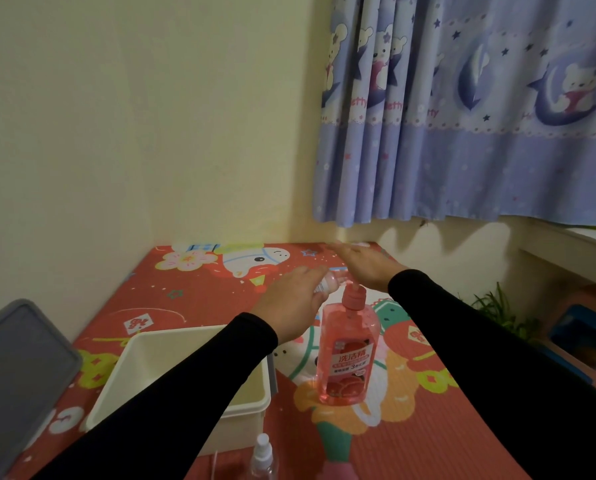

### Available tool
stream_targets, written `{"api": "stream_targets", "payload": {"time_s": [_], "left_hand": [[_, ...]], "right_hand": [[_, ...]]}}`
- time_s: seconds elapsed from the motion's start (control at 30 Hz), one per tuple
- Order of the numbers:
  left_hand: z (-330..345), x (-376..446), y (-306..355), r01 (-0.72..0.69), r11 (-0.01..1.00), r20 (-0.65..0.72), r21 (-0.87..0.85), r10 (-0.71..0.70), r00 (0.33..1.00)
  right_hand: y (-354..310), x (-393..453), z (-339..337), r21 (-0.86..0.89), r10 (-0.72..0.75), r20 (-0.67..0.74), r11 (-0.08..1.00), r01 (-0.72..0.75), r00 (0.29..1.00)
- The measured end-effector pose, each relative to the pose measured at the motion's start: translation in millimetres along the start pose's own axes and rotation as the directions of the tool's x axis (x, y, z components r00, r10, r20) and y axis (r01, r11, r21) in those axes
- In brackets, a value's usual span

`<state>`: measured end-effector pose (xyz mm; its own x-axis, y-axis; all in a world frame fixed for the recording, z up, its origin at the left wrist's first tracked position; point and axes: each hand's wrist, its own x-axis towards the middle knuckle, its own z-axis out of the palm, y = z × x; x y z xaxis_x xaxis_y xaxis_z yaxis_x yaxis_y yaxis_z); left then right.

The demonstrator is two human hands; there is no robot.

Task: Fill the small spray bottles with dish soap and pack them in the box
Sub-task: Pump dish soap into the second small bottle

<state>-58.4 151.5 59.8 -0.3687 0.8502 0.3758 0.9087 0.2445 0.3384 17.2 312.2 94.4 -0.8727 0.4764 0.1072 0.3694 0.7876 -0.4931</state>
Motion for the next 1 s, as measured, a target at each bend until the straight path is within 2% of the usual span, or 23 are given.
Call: {"api": "stream_targets", "payload": {"time_s": [0.07, 0.4, 0.63, 0.83, 1.0], "left_hand": [[-1.8, 1.5, 0.6, 0.000, 1.000, -0.016, 0.008, 0.001, 1.000], [3.4, -4.7, 1.0, 0.014, 0.998, 0.056, 0.056, -0.018, 0.998], [-4.1, 2.6, -0.2, -0.014, 1.000, 0.002, 0.021, 0.014, 1.000], [6.9, -4.2, -2.1, -0.002, 0.999, 0.039, 0.054, 0.000, 0.999], [4.2, -1.4, -2.1, 0.001, 0.999, 0.037, 0.037, -0.003, 0.999]], "right_hand": [[-2.5, -0.7, -4.3, 0.043, 0.004, -0.020, 0.999, -0.003, 1.000], [5.7, -0.2, 13.5, -0.046, -0.006, 0.066, 0.999, 0.009, 0.998], [0.2, 2.5, -1.8, 0.046, -0.011, -0.035, 0.999, 0.012, 0.999], [11.2, 4.0, 16.3, -0.059, -0.025, 0.051, 0.998, 0.028, 0.998], [4.9, 3.1, 9.4, -0.066, 0.001, 0.016, 0.998, 0.000, 1.000]]}}
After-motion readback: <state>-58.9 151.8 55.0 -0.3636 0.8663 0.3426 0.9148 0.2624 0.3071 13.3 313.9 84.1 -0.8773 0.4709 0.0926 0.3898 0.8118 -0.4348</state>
